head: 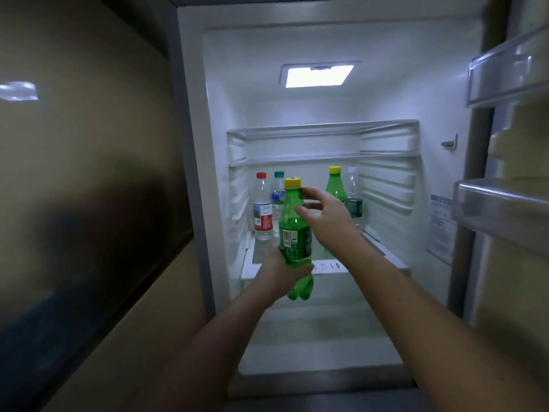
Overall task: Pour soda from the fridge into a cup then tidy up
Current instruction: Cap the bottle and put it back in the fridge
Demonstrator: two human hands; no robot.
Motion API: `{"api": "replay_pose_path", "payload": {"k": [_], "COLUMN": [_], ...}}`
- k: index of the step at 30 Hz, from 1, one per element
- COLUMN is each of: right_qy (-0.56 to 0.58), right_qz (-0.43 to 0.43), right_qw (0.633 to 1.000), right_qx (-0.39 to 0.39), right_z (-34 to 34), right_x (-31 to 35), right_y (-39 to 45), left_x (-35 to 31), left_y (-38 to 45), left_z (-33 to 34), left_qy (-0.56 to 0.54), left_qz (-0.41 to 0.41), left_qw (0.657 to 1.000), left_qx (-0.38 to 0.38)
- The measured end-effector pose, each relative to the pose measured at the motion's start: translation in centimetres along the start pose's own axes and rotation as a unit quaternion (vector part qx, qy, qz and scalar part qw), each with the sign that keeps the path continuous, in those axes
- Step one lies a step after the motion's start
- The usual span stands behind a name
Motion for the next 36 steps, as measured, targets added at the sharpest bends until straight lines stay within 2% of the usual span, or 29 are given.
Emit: {"api": "replay_pose_path", "payload": {"k": [10, 19, 30, 36], "right_qy": [0.052, 0.114, 0.062, 0.072], "right_qz": [0.025, 0.076, 0.085, 0.080], "right_qw": [0.997, 0.989, 0.994, 0.994], "right_qx": [-0.041, -0.052, -0.030, -0.027], "right_z": [2.8, 4.2, 5.3, 5.3], "right_x": [-4.6, -6.5, -8.8, -10.3], "right_y": [4.9, 7.9, 11.3, 11.7], "left_x": [1.7, 3.4, 3.9, 4.5], "left_y": [6.1, 9.8, 13.5, 15.5], "left_z": [-0.4, -1.4, 0.2, 0.9], "left_qy": [-0.040, -0.062, -0.119, -0.103], "left_qz": [-0.049, -0.058, -0.081, -0.084], "left_qw": [0.998, 0.996, 0.987, 0.988], "left_qx": [-0.014, -0.040, -0.067, -0.076]}}
Point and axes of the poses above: each hand's wrist, its own y-axis towards the middle knuckle, its own z-axis out of the palm, x = y × z, the point moved 3 cm from there along y, towards the middle knuckle, and after that the axes turned 4 degrees about -z, right-handed, at the moved point
